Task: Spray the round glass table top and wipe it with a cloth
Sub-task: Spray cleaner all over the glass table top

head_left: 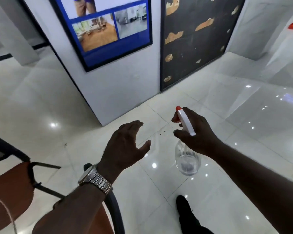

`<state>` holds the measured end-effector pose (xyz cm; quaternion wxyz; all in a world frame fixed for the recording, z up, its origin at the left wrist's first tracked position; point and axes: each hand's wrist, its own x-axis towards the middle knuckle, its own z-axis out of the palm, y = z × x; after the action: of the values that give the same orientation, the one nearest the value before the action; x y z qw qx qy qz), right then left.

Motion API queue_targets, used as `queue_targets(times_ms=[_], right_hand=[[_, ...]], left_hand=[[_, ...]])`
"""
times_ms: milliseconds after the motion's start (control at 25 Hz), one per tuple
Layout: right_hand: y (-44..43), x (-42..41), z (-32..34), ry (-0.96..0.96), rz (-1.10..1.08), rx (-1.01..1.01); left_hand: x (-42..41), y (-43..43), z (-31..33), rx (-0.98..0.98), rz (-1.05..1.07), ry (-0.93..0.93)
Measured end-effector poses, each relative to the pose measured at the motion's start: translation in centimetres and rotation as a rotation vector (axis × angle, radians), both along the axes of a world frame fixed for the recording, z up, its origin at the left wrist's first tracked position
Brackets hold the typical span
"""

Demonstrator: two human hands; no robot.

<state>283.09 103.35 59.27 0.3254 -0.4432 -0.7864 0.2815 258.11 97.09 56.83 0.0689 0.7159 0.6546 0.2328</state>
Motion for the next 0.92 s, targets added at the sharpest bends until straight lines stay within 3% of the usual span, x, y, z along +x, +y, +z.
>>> queue_targets(times_ms=[360,600,920], right_hand=[[17.2,-7.5,-2.7,0.103,0.390,-0.307],[21.7,-22.0,-4.6,0.076,0.660,-0.418],[26.2,-43.3,-4.1,-0.015,0.985,-0.322]], left_hand=[[-3.4,6.7,-2.0,-0.140,0.422,-0.061],[-12.7,6.9,-3.1,-0.106,0.713,-0.090],[-27.9,8.3,-3.1,-0.047,1.009,-0.130]])
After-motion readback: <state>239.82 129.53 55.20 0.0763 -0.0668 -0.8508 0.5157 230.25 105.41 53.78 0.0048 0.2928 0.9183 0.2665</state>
